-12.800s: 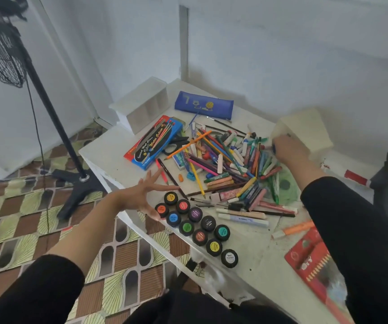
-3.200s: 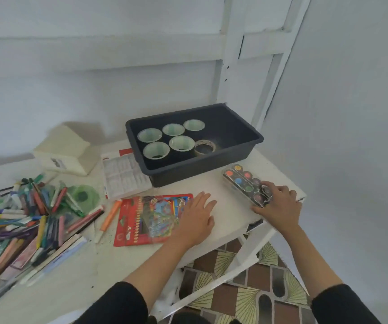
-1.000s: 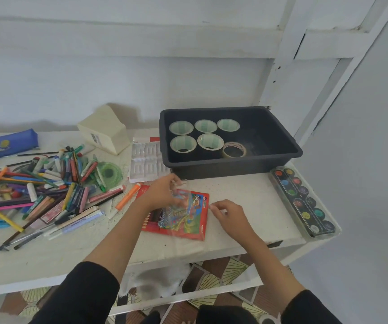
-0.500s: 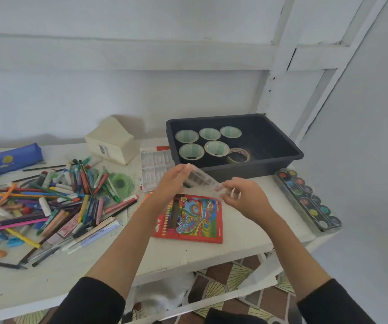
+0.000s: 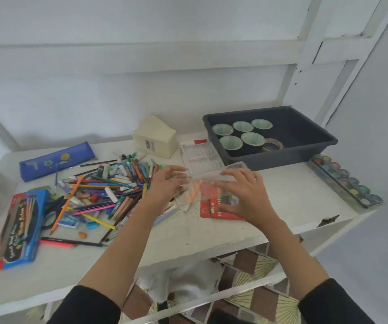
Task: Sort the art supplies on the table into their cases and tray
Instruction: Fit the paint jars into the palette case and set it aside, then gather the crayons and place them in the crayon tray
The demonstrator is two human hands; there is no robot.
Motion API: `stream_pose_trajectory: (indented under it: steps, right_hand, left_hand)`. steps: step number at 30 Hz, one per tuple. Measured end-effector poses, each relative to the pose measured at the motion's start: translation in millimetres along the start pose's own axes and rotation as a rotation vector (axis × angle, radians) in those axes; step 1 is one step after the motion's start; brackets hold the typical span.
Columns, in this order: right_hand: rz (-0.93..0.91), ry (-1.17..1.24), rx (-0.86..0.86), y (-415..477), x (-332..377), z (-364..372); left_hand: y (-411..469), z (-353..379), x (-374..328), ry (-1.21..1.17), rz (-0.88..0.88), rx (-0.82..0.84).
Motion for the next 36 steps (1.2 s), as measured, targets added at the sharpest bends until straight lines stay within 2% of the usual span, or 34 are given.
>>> stream_pose_trajectory:
  steps: [3, 9, 15, 17, 21, 25, 30, 36]
  right_hand:
    - [0.066, -0.033, 0.103, -3.8, 22.4, 12.1]
    - [0.118, 0.201, 0.251, -11.9, 76.6, 44.4]
    - [0.098, 0.231, 0.229, -23.2, 119.9, 66.5]
    - [0.086, 0.237, 0.242, -26.3, 134.5, 74.7]
    - [0.078, 0.247, 0.281, -27.9, 161.0, 92.3]
    - [0.069, 0.25, 0.321, -26.5, 188.2, 111.4]
    - [-0.028, 0.175, 0.389, -36.5, 219.8, 131.6]
    - [-0.089, 0.082, 0.43, -45.4, 226.7, 137.5]
  left_hand:
    - [-6.5, -39.3, 3.9, 0.108, 0.099, -0.029]
    - [-19.9, -111.6, 24.4, 0.155, 0.125, -0.026]
    - [-37.7, -168.1, 38.3, 0.484, 0.371, -0.063]
    - [-46.3, -186.9, 44.1, 0.509, 0.445, -0.064]
    - [-59.3, -219.5, 59.2, 0.455, 0.435, -0.054]
    - [-65.7, -247.4, 72.5, 0.597, 0.459, 0.005]
    - [-72.6, -280.7, 101.5, 0.792, 0.434, 0.047]
    - [-74.1, -290.5, 112.1, 0.82, 0.479, 0.042]
Point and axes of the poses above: each hand's wrist, its own y-axis towards the middle knuckle, its own z-axis out of the palm, x = y × z, the point moved 7 cm from there along y, towards the middle knuckle, and after that the axes turned 12 degrees about -x, right-handed, at the moved point
